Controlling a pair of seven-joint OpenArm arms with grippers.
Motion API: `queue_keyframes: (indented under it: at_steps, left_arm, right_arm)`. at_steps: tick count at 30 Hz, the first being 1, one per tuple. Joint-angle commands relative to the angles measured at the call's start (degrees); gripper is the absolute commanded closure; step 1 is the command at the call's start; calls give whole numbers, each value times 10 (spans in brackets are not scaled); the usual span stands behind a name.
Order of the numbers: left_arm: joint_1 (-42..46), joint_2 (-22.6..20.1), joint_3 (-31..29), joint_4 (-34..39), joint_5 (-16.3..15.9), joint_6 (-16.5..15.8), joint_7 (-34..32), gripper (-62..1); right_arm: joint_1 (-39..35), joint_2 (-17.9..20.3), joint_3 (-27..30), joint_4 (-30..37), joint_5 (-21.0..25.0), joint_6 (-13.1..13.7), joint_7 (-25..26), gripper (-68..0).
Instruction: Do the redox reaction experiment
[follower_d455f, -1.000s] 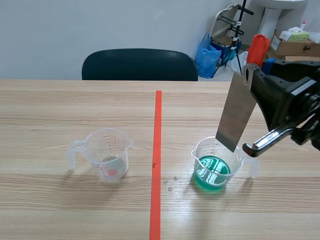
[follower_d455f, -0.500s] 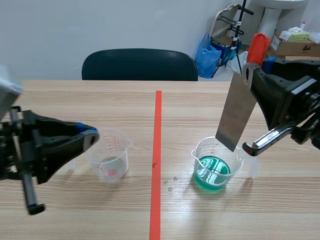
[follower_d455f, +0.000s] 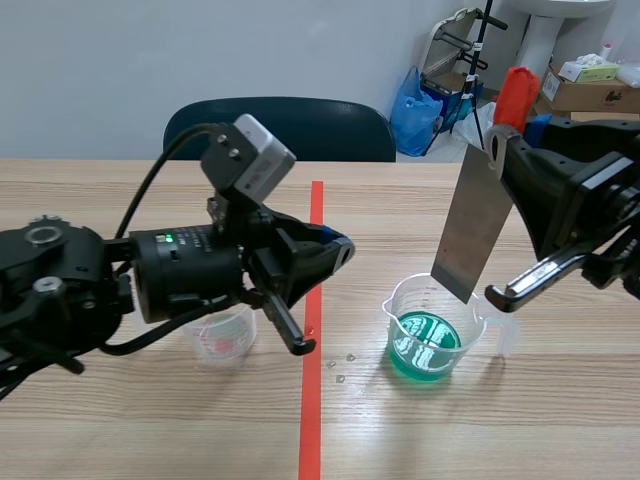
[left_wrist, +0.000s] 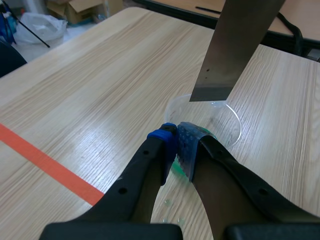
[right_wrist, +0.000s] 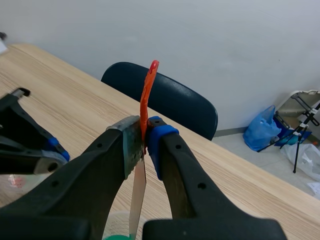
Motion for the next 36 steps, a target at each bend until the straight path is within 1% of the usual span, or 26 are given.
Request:
queue_keyframes:
  at_steps: [1,6,10,12,15,36]
  left_arm:
    - [-9,18,-5,1,-6,-1,-8,-19]
    - [-40,59,13,-34,-8,-1,6,-19]
    - [-54,74,21,-36,-12,-6,20,-19]
    - [-61,82,25,-36,-22,-19,29,-19]
    - [-69,93,32,-36,-23,-19,38,-19]
    - [-70,96,33,-36,-23,-19,37,-19]
  right_arm:
    - [9,3,3,16,4,-2,9,-20]
    - [9,3,3,16,4,-2,9,-20]
    - [8,3,3,16,4,-2,9,-20]
    - [8,3,3,16,4,-2,9,-20]
    - [8,3,3,16,4,-2,9,-20]
    - [8,3,3,16,4,-2,9,-20]
